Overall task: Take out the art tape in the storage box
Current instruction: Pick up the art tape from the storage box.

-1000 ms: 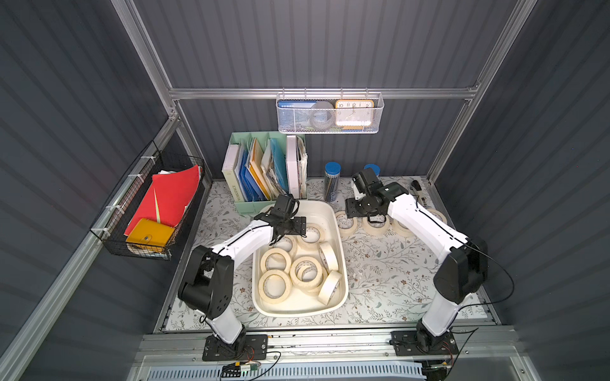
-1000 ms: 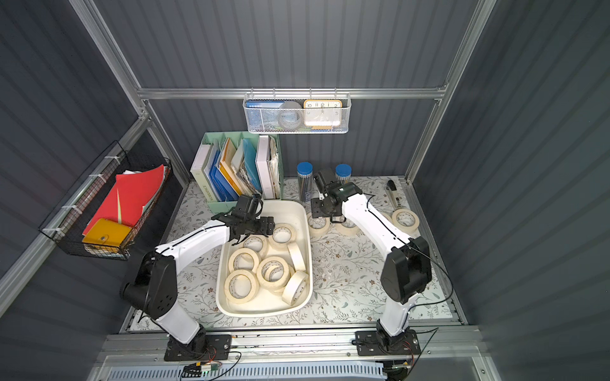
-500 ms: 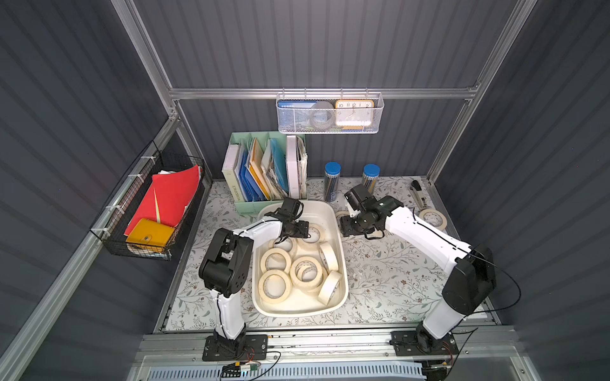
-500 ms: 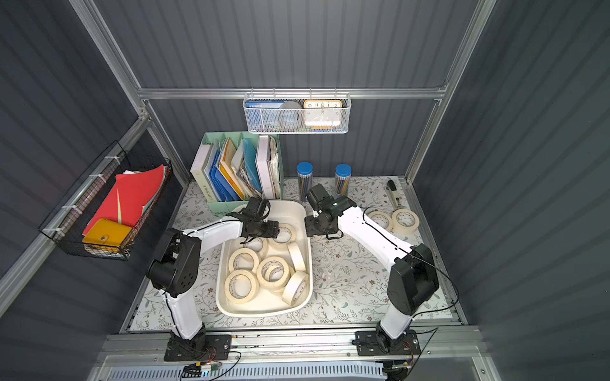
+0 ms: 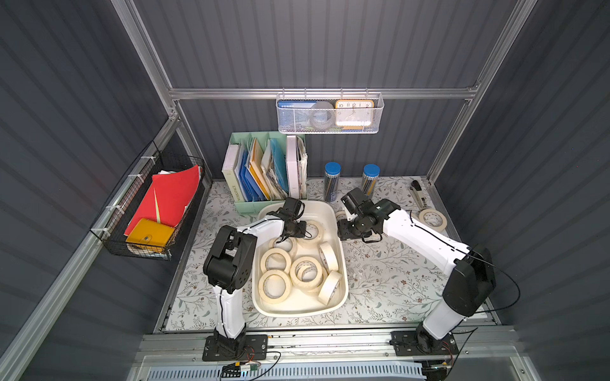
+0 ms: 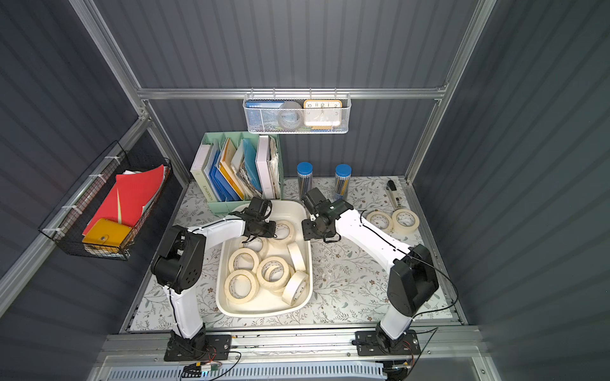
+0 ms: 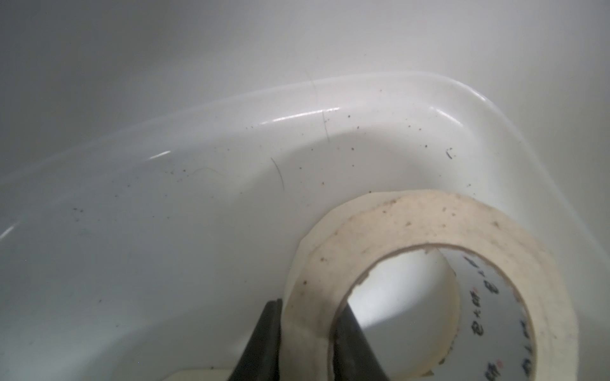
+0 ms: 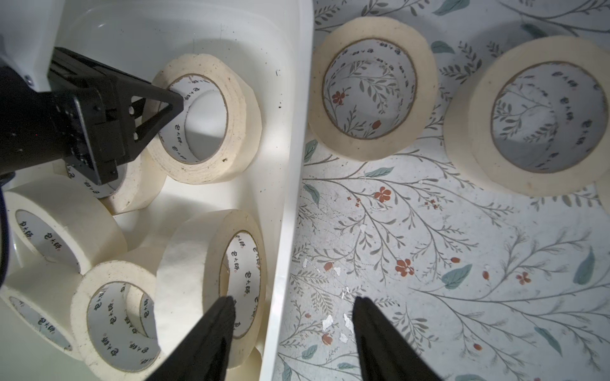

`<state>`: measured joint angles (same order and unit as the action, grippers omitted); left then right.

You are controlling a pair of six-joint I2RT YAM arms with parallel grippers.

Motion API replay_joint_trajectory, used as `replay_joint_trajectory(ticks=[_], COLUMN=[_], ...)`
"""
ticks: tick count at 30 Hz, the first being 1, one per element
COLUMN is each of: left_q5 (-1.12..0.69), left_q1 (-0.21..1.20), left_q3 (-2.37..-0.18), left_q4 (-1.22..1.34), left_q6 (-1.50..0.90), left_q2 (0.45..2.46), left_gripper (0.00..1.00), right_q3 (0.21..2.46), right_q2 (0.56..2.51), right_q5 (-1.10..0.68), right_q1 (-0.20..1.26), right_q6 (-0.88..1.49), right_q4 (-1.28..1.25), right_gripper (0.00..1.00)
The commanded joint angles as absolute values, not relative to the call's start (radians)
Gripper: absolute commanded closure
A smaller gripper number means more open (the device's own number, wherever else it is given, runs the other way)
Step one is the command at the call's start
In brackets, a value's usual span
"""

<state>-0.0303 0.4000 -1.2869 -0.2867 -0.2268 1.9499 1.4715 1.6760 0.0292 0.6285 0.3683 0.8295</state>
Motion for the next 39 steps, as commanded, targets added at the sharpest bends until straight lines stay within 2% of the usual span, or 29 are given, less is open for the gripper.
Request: replay_joint_trajectory(ticks=[1,13,20,24,26,28,31,33,34,35,37,39], left_q5=[0.011,0.046,0.037,0.024,0.015,0.011,0.005,0.0,0.0,0.0,0.027,0.061], left_q1=[0.397,0.44,0.459,0.473,0.485,0.496,0.503,0.505,0.505,0.505,0.509,0.513], left_q3=[-1.314,-1.319,-1.306,-1.293,-1.287,-1.279,-1.266,-1.26,-1.256,-1.251,-1.234,-1.201], left_q4=[-0.336,-0.39,-0.388,-0.38,-0.376,-0.378,-0.377,-0.372,-0.369,-0.362,-0.342,-0.309], left_q6=[-0.209,-0.225,-0.245,-0.265,-0.279,-0.294,-0.3,-0.298,-0.295,-0.295,-0.295,-0.307], left_q2=[1.877,1.704,1.664,1.63,1.603,1.578,1.556,1.546,1.538,1.528,1.501,1.462], left_gripper=[0.77,0.78,0.77,0.77,0.77,0.75,0.65,0.48,0.38,0.31,0.22,0.15], right_q3=[1.534,1.767,1.78,1.777,1.772,1.76,1.757,1.765,1.769,1.774,1.783,1.786], right_q2=[1.7,1.922,1.978,2.001,2.002,1.995,1.987,1.988,1.989,1.988,1.986,1.97], right_q5=[0.035,-0.01,-0.021,0.0,0.016,0.032,0.053,0.068,0.083,0.101,0.154,0.198], right_q1=[0.652,0.681,0.684,0.685,0.684,0.684,0.684,0.685,0.684,0.683,0.675,0.651], right_q6=[0.376,0.383,0.413,0.421,0.428,0.438,0.442,0.437,0.435,0.432,0.429,0.441], right_q4=[0.826,0.79,0.747,0.729,0.716,0.706,0.705,0.718,0.726,0.733,0.759,0.8], right_gripper=[0.37,0.37,0.39,0.45,0.55,0.7,0.84,0.92,0.94,0.96,1.0,1.0])
